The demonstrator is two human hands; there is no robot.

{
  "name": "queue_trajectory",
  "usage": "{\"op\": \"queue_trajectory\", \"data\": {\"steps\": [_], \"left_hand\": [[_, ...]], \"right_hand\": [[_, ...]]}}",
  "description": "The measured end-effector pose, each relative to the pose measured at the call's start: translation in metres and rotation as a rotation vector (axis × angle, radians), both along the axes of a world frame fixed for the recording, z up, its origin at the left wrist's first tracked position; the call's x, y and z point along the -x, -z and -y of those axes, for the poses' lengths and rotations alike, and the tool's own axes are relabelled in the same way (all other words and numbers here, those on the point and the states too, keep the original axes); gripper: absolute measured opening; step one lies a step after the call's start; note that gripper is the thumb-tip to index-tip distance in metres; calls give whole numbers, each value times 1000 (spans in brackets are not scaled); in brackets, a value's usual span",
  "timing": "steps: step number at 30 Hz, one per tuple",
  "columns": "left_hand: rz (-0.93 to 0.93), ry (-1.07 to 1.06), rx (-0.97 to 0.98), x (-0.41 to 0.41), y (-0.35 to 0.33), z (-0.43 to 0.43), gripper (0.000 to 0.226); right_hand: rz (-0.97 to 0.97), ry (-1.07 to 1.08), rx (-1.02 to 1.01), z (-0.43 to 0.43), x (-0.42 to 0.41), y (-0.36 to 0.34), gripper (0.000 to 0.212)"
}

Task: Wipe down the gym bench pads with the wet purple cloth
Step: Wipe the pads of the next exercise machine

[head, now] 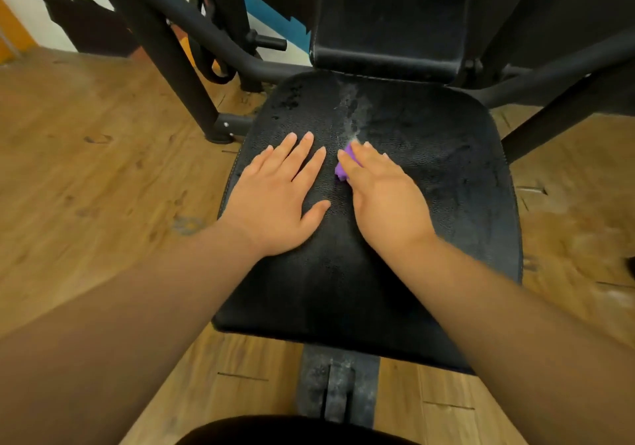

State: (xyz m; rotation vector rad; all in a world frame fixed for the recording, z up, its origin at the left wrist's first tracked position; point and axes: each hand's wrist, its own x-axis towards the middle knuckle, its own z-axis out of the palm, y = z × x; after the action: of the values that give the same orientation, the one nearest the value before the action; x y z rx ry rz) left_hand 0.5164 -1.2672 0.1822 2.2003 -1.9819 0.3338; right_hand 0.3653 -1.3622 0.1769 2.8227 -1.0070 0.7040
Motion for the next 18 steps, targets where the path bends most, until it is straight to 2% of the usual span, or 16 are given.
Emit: {"op": "queue_trajectory", "data": {"steps": [3, 7, 10, 14, 18], "left_hand": [[-24, 18, 3, 0, -10, 5, 70], [-34, 56, -35, -7, -29, 24, 67], [-51, 46, -104, -18, -35, 42, 66], [-20, 39, -85, -23, -27, 47, 67], [-52, 24, -45, -25, -24, 49, 68]], "right_hand": [[-19, -14, 10, -21, 14, 8, 60], [-166, -58, 14, -37, 31, 10, 69], [-145, -16, 8, -12, 14, -5, 65], [-74, 65, -47, 6, -7, -13, 52], [-100, -36, -66, -17, 21, 4, 57]]}}
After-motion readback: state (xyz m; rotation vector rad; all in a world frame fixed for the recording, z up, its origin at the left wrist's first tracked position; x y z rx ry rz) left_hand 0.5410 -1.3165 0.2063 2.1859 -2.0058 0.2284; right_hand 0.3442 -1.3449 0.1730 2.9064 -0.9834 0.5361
